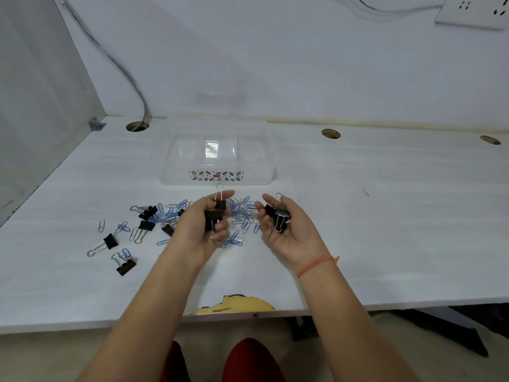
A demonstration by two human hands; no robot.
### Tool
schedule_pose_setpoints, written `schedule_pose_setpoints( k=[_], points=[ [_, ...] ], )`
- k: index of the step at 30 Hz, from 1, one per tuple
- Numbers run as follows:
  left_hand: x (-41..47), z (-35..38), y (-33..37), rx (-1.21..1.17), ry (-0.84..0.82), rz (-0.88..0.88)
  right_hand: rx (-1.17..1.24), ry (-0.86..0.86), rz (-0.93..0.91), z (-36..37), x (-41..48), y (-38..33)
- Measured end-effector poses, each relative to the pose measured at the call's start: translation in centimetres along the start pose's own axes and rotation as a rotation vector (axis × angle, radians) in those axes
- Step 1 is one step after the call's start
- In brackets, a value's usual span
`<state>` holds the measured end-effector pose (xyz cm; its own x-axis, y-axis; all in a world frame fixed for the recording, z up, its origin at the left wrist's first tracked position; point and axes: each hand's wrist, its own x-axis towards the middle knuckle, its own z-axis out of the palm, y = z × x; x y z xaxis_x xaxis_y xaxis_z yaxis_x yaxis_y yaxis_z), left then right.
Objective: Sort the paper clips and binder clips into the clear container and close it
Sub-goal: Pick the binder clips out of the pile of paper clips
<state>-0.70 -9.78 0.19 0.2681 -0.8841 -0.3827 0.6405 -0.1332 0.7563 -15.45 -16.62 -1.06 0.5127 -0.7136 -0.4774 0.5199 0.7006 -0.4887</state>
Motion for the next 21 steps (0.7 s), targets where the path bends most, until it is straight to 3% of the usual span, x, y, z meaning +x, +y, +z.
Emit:
schedule_pose_setpoints(
  k=[6, 9, 16, 21],
  points=[
    [-1.8, 3.6, -4.2, -0.158, 0.034, -0.113, -0.033, 0.169, -0.178, -1.3, -2.7, -0.2],
    [-2.0, 5.1, -5.7, -0.200, 0.051, -0.089, -0.174, 0.240, -0.288, -2.3, -4.2, 0.0],
    [-2.2, 6.7, -8.4, 0.184, 0.093, 0.092, -0.578, 0.421, -0.460, -3.8, -5.0, 2.2],
    [-2.5, 6.7, -8.6, 0.265, 0.089, 0.160, -0.581, 0.422, -0.551, -3.4, -5.4, 3.1]
  ],
)
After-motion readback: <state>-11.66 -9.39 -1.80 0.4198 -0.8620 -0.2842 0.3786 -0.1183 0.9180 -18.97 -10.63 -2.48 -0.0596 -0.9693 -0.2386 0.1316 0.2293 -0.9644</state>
